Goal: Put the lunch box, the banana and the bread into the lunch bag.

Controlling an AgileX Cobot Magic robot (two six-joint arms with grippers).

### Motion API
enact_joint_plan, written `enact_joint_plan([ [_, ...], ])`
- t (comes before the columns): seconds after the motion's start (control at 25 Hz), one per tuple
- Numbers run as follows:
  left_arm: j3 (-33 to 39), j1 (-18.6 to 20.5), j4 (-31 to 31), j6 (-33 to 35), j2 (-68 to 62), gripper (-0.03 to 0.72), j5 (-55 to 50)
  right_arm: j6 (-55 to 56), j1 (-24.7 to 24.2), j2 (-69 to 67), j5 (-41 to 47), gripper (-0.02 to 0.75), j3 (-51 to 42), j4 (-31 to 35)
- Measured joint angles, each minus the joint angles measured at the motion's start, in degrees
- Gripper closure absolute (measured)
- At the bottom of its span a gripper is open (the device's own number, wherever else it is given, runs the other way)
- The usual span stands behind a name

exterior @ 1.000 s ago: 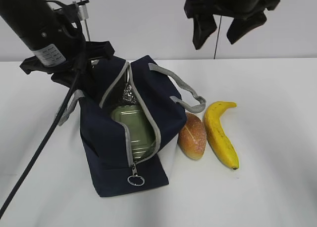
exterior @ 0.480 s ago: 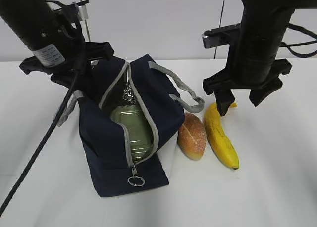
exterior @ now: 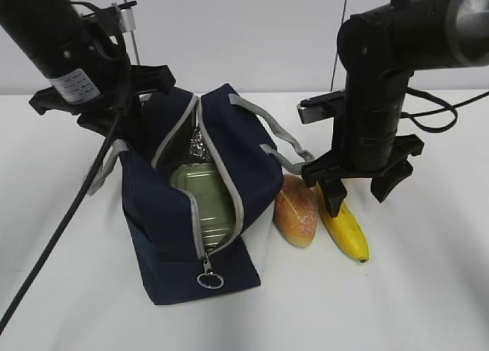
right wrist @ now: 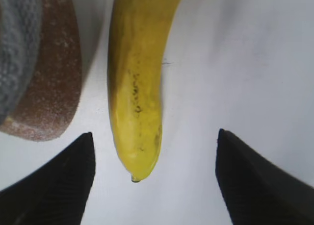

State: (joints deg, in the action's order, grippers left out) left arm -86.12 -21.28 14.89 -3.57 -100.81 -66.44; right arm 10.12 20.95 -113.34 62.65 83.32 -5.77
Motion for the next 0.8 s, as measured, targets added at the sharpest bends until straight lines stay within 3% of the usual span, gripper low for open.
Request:
enact_joint_plan([
  [0.28, 0.0, 0.0, -0.57, 0.0, 0.0, 0.691, -0.17, -3.1, 0.0, -3.48, -2.11, 0.167, 0.0, 0.22],
  [0.8, 0.0, 0.0, -0.98, 0.0, 0.0, 0.691, -0.23, -3.81, 0.0, -6.76, -5.73, 0.372, 0.0, 1.07],
])
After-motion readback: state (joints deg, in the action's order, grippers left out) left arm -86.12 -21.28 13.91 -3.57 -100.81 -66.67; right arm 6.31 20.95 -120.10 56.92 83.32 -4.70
